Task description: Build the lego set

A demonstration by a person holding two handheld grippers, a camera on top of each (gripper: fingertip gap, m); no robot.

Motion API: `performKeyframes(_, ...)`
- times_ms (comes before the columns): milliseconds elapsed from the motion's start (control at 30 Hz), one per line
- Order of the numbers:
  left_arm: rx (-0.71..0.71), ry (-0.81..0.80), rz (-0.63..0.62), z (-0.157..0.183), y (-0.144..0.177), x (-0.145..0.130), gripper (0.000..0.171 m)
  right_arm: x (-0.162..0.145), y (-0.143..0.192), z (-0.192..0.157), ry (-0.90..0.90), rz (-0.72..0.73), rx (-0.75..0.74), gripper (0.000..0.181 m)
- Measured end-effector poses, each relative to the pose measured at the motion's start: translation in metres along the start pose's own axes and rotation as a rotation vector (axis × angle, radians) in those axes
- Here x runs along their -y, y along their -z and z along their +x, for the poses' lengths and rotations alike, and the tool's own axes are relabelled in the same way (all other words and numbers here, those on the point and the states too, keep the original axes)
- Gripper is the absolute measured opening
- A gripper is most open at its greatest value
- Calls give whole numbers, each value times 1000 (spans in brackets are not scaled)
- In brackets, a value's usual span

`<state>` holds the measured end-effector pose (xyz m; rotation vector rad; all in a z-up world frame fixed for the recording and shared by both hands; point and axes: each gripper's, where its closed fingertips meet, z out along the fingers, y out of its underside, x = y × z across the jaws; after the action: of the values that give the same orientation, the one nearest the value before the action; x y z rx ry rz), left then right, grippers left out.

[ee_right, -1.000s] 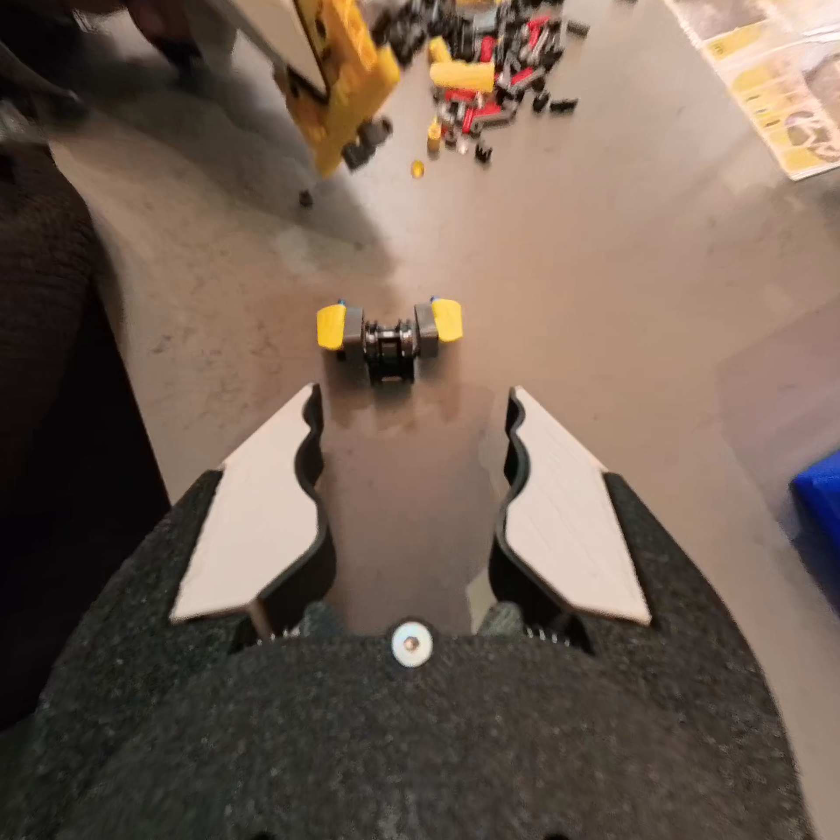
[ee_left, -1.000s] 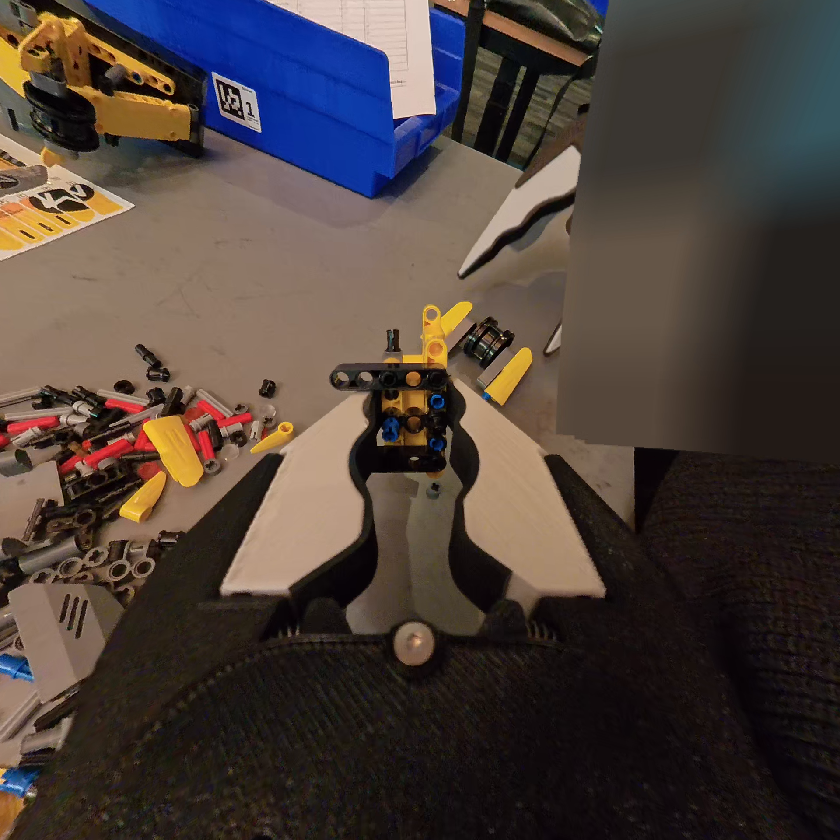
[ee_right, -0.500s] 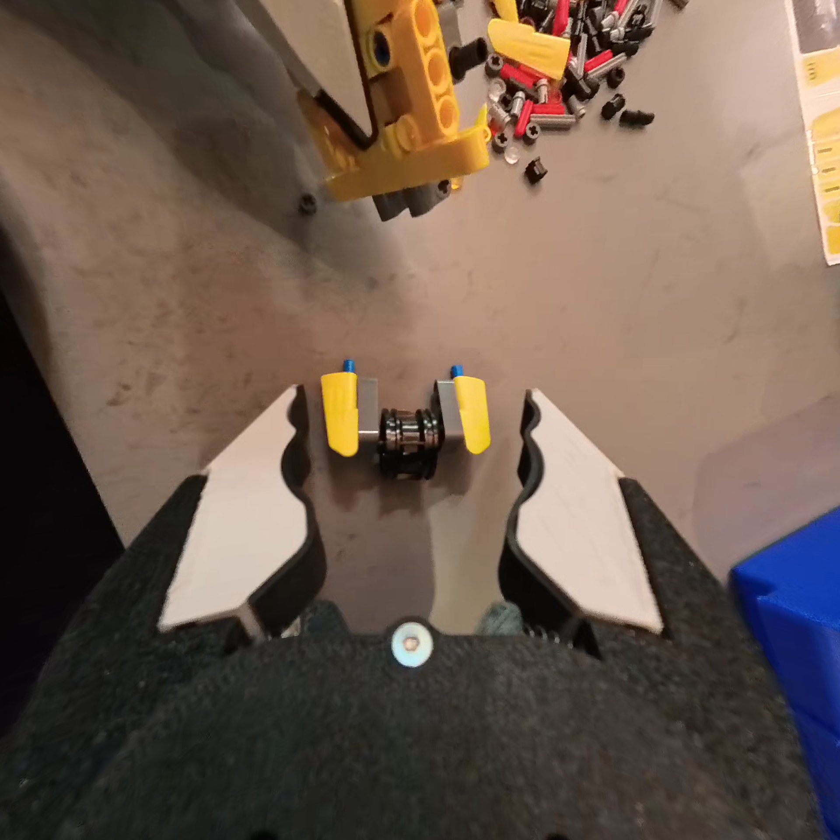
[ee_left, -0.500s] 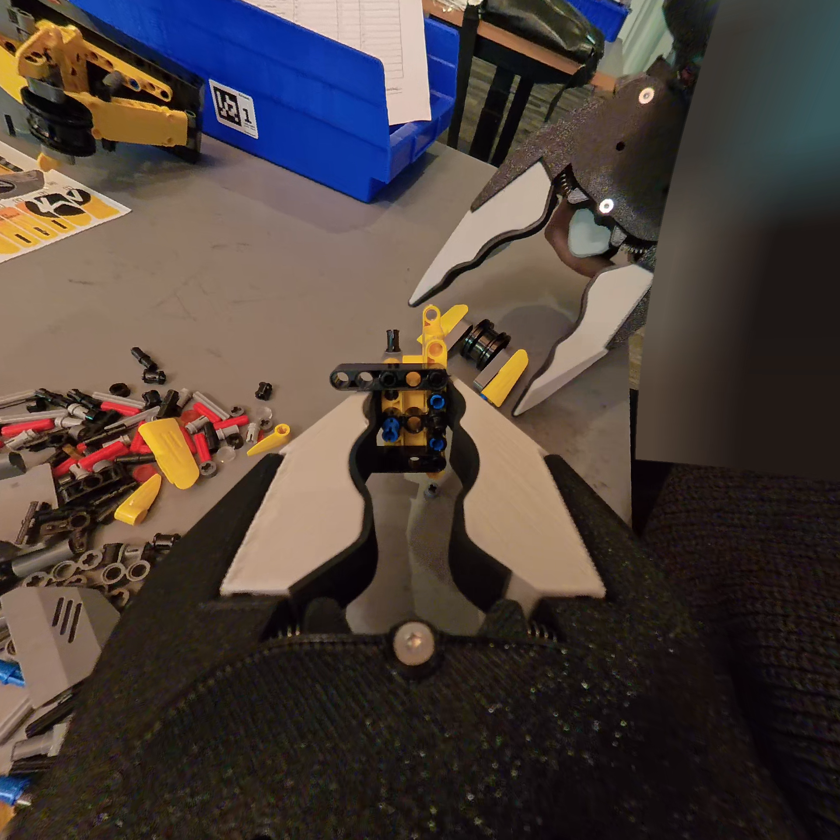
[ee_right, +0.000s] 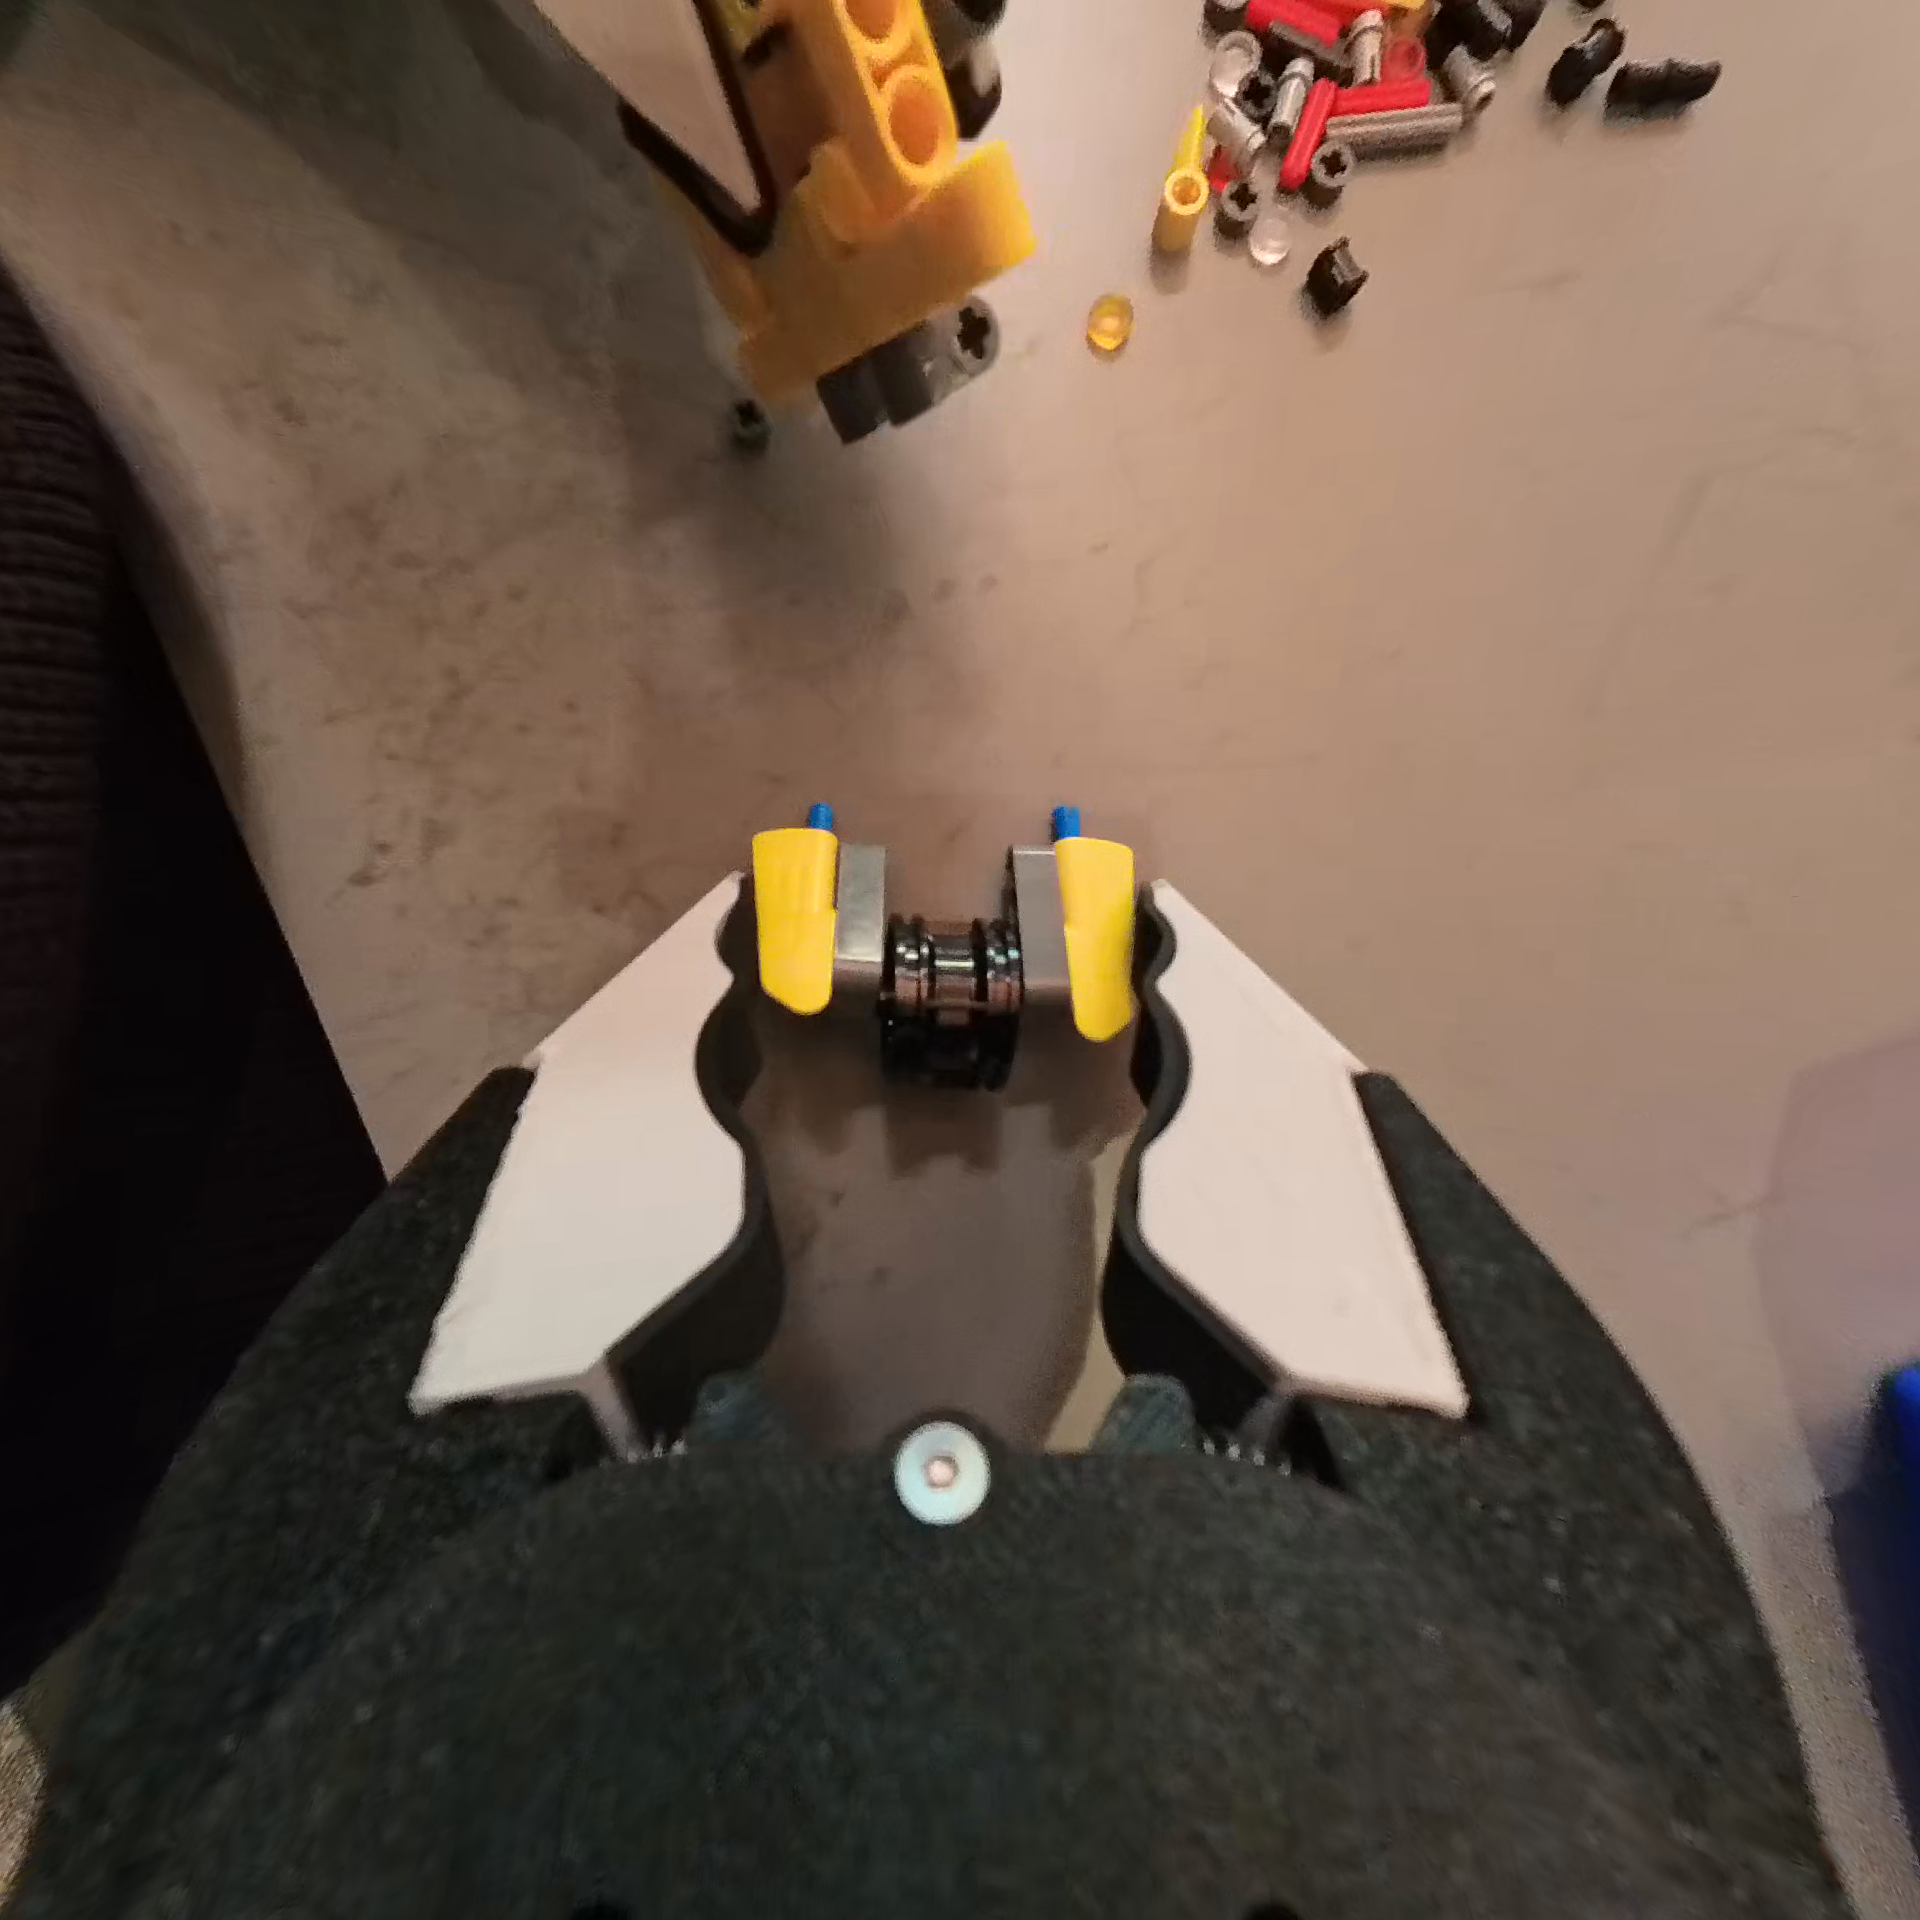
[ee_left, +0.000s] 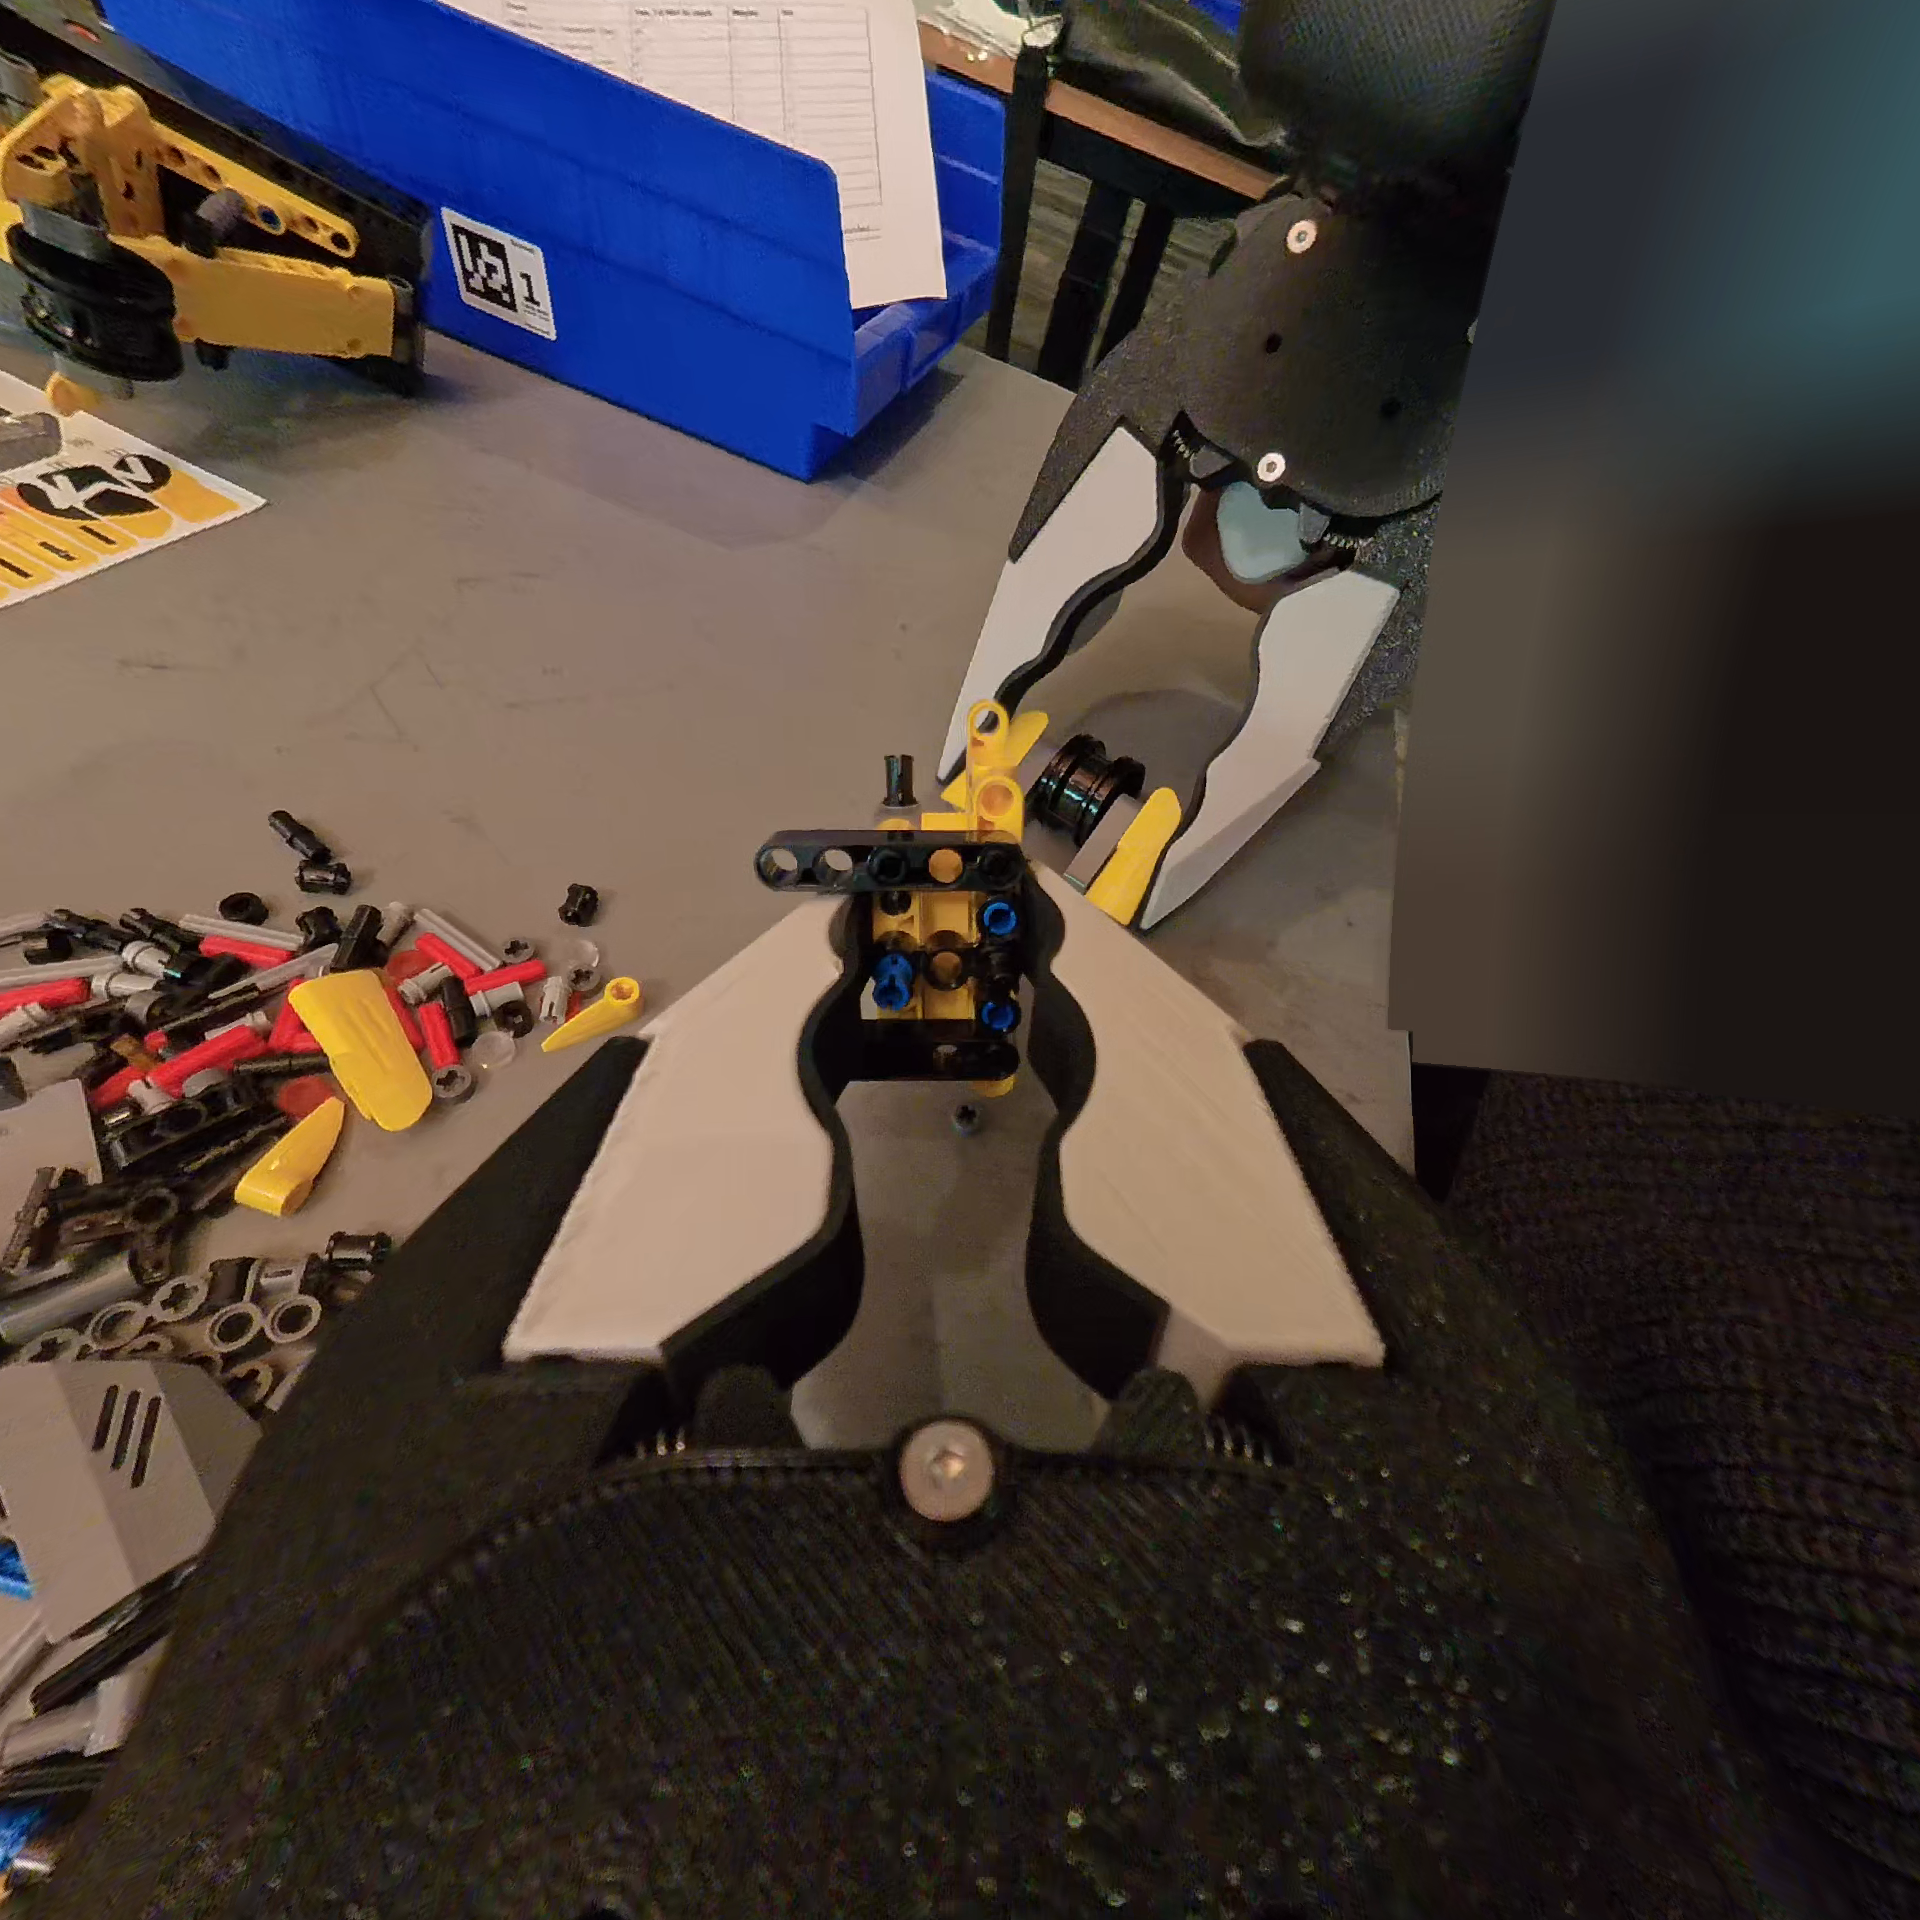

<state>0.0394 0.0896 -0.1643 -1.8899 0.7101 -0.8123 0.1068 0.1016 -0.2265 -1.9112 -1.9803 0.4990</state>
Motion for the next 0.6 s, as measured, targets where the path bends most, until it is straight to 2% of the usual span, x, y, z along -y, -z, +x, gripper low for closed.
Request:
performKeyframes(233,7,-29,-16,2,-3,-1,23,-2,4,5,-17,63,-48,71)
performKeyframes(367,12,-81,-8,6,-6,1,23,7,11,5,-79,171,-37,71)
performKeyframes(600,212,-331,47,-4,2,15,23,17,14,3,-157,326,-13,71)
